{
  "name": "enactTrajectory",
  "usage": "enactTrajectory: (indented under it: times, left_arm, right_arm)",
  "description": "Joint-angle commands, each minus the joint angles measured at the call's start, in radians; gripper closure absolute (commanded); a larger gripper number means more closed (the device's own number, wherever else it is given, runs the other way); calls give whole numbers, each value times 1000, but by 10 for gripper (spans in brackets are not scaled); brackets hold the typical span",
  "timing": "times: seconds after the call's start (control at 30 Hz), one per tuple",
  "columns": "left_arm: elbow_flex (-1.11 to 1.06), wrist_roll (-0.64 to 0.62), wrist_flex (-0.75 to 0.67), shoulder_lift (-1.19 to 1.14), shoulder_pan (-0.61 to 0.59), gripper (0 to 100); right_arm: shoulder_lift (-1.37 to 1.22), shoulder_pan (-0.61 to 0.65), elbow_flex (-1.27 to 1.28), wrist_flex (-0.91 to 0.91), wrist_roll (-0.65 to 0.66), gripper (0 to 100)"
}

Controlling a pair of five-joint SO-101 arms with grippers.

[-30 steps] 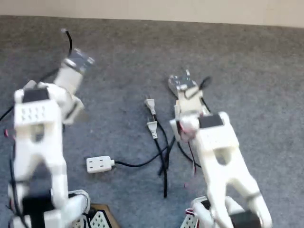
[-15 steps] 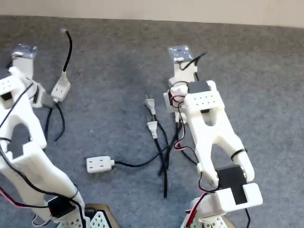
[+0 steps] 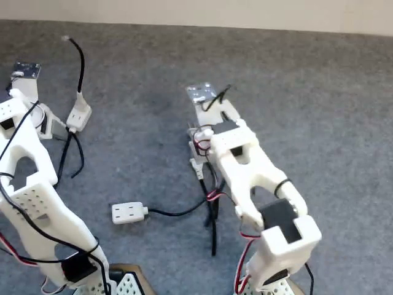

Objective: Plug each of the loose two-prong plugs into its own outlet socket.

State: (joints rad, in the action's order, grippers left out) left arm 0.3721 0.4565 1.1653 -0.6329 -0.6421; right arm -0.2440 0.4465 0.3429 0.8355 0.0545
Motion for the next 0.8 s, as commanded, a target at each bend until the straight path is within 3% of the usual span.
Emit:
enactTrajectory:
  times: [0.0,0.13,0.4,0.77]
  left_arm:
    - [38,-3,-5,5,-8,687]
    - [35,-3,-5,5,-8,687]
    - [35,-3,-3,5,-8,686]
    - [33,-2,-3,4,-8,685]
  right_arm:
    - [-87,-5,-76,-19,15,681]
    - [-101,-38,-85,-18,15,698]
    - [-97,-53,-84,51,14,914]
    - [-90,-73,-93,54,-17,936]
